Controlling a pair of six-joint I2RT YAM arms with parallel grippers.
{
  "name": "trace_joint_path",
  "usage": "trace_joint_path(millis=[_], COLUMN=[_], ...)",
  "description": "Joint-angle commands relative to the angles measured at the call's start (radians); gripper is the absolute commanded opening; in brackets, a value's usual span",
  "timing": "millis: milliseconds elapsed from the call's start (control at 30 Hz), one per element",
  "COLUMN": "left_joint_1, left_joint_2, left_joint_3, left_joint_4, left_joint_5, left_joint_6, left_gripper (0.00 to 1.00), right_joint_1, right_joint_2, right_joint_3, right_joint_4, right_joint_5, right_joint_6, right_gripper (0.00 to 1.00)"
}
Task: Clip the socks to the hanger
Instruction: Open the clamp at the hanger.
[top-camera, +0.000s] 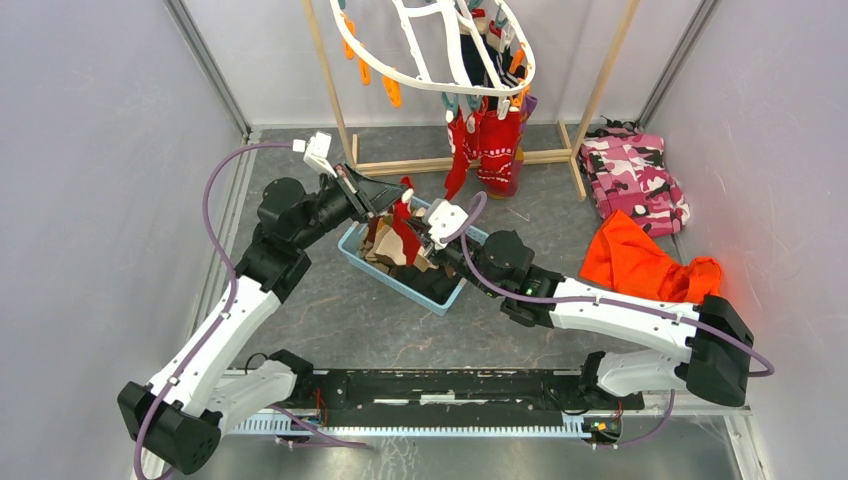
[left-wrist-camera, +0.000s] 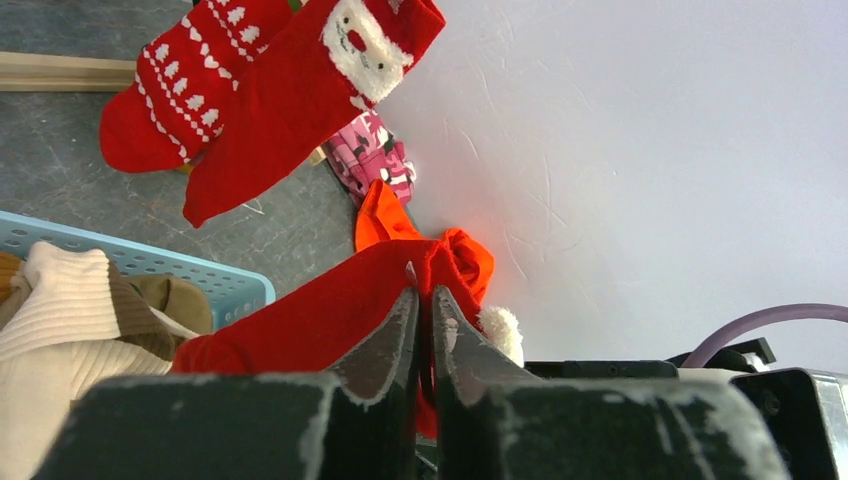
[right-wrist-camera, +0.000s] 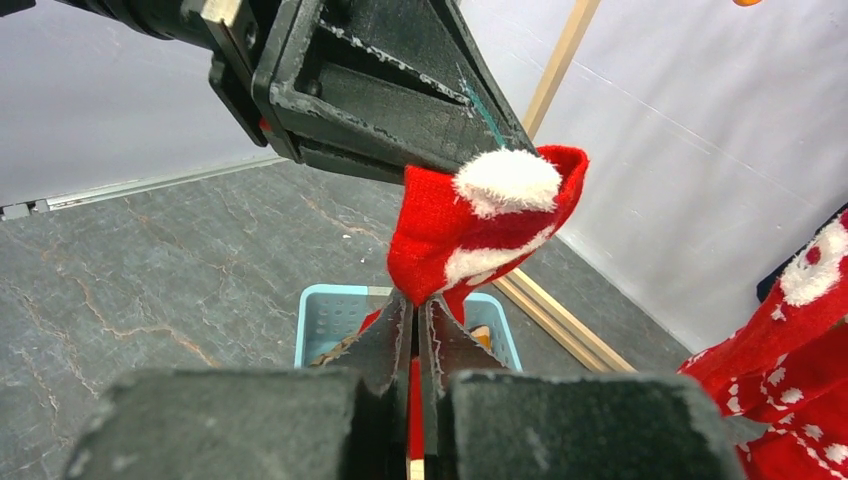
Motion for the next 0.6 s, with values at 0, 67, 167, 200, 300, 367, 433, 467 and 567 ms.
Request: trace_joint_path(millis=[0,67,167,200,300,367,433,467,567], left_joint_1=[-0.003,-0.003,-0.001,-0.001,0.002,0.009,0.027,0.042,0.141], left_joint_2=[0.003,-0.007,-0.039,-0.048,-0.077,-0.077,-0.057,-0.037,0.037], left_joint_3=[0.059,0.091,0.124,0.132,0.164,0.200,0.244,0.267,0.336], left_joint_4=[-0.014,-0.083,-0.142,-0.156,-0.200,-0.226,-0.247,-0.257,-0.242], left_joint_5=[-0.023,-0.067,-0.119,-0.130,-0.165,-0.171,-0.154,-0.131,0.004], left_joint_6=[0.023,0.065,0.144,0.175,0.268,0.328,0.363,0.372,0.370], left_gripper=[0.25,0.41,0.59,0.65,0.83,0.95,1.00,1.00,1.00], right_joint_1=[-0.012,-0.024,-0.044,-0.050,-0.063,-0.073,-0.080,-0.083,-0.098], right_joint_2=[-0.021,-0.030,-0.043,-0.048,-0.058,-0.063,-0.065,-0.068,-0.064], right_joint_3=[0.011,0.008,-0.001,-0.005,-0.018,-0.021,-0.027,-0.034,-0.034], right_joint_4=[0.062,0.059,0.059,0.060,0.066,0.072,0.081,0.096,0.114], right_joint_5=[-0.014,-0.017,-0.030,-0.035,-0.054,-0.073,-0.090,-0.090,-0.108], right_joint_6=[-0.015,-0.009,-0.008,-0.012,-0.030,-0.040,-0.055,-0.064,-0.082], right_gripper=[0.00,0.00,0.00,0.00,0.00,0.00,0.00,0.00,0.00])
